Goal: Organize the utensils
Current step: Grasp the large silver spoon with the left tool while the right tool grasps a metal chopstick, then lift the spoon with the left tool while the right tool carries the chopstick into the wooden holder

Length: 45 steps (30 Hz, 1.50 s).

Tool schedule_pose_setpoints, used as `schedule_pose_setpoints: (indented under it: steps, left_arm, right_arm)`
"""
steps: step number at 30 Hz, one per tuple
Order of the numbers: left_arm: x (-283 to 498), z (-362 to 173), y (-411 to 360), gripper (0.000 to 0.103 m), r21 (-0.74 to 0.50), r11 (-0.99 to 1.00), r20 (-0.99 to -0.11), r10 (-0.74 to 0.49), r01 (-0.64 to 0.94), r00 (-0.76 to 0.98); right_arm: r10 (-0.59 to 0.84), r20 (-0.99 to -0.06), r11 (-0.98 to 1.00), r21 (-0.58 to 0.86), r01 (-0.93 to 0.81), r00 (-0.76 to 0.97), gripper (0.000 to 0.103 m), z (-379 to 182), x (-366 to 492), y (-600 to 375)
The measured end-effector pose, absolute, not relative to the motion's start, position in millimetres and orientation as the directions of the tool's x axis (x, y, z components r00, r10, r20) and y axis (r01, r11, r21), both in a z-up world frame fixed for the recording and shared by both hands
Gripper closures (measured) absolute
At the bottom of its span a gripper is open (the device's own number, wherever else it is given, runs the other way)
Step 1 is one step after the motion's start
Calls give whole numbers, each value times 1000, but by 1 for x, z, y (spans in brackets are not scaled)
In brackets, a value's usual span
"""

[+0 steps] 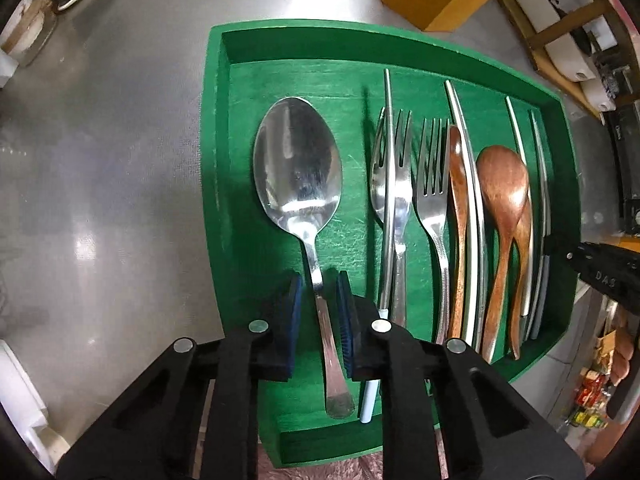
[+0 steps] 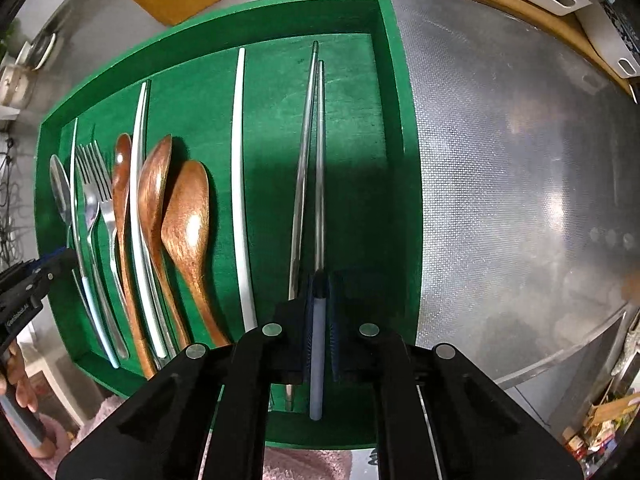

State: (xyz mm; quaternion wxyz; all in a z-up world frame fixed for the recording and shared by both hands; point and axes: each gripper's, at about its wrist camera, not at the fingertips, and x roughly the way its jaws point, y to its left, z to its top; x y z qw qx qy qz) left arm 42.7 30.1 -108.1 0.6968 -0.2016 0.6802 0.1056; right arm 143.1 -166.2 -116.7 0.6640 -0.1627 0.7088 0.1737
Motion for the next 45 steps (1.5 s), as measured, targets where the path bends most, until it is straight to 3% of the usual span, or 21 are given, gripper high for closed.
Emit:
schedule_pose_setpoints:
  steps: [5,10,16,23,32,38,45]
  left_arm:
    - [47,-110,26,98,-83,908,-997,-79,-411,27]
    - [39,-110,35,100,-126,905,-992,-111,-406,60]
    - [19,-97,51,100,-208,887,-977,-166,-412,136]
    - [6,-58,49,100,-254,903,-939,-145,-347,312]
    - [25,-36,39,100,-322,907,-791,-101,-271,604]
    - [38,-11,38,99,-314,919,-670,-38,-237,741]
    - [71,12,47,99,-298,929,-526,32,-220,850]
  right_arm:
    - [-21,-997,875,14,-483,-68,97,-114,146,-157]
    - [1,-998,875,34,-484,-67,97,-113,146,-158]
    - [94,-992,880,122,-459,-82,97,-99,149,-176]
    - [282,-959,844,253,-474,-10,97,-65,146,-184]
    - [479,-833,771,249,-586,277,97,-40,130,-170]
    - [562,-662,772,206,-601,495,97,-7,135,-151]
    - [601,-548,771,204,-604,582,97,21,166,-129]
